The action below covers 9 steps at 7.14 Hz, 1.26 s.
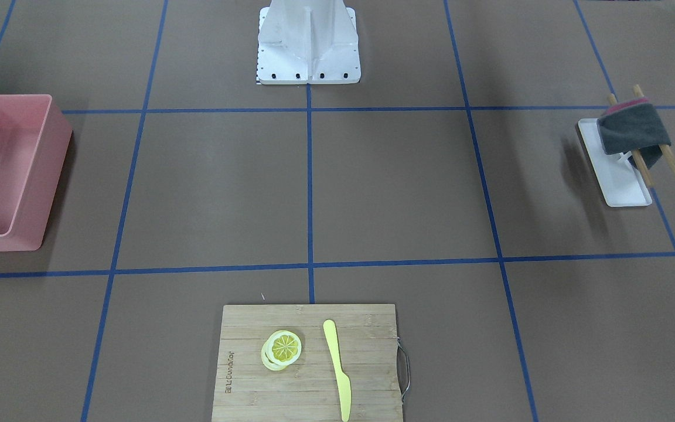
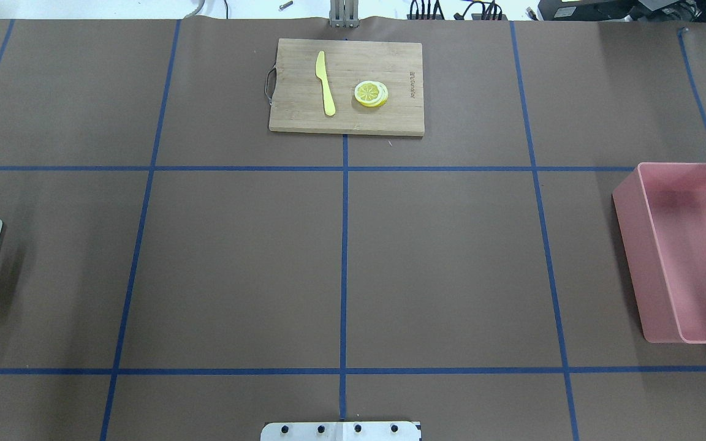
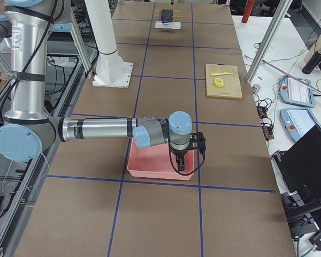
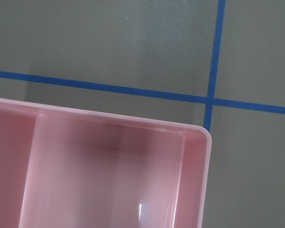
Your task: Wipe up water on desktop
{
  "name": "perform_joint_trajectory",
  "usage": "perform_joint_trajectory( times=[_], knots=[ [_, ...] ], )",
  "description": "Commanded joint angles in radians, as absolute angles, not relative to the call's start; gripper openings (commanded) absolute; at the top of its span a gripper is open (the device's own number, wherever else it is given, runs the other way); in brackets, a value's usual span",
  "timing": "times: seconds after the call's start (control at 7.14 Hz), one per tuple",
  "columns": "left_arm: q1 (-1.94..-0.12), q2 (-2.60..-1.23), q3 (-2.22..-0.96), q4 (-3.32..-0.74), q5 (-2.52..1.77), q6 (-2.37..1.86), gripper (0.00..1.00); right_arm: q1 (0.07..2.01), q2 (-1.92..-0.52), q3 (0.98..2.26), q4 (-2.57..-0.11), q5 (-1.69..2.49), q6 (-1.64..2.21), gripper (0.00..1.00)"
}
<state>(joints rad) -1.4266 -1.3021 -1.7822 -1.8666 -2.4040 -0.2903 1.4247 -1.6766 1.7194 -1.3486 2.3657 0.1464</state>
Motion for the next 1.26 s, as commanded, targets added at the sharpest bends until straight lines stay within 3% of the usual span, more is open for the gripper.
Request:
perform_joint_trajectory(
  times=[0.0,0.42,0.84,1.12],
  knots=[
    [-1.385,-1.31,-1.77,-1.868,-2.407,-0.293,0.98,1.398,-1.678,1.715,-1.318,2.368,0.156,1.0],
    [-1.339,-1.313,-1.773,-1.87,-2.448,-0.349,0.96,1.387,-1.678,1.715,-1.318,2.368,0.161,1.0],
    [-1.325,-1.312,-1.775,-1.867,-2.459,-0.365,0.85,1.382,-1.678,1.715,-1.316,2.368,0.163,1.0],
    [-1.321,-1.313,-1.767,-1.859,-2.49,-0.367,0.85,1.382,-1.678,1.715,-1.316,2.365,0.161,1.0]
  ],
)
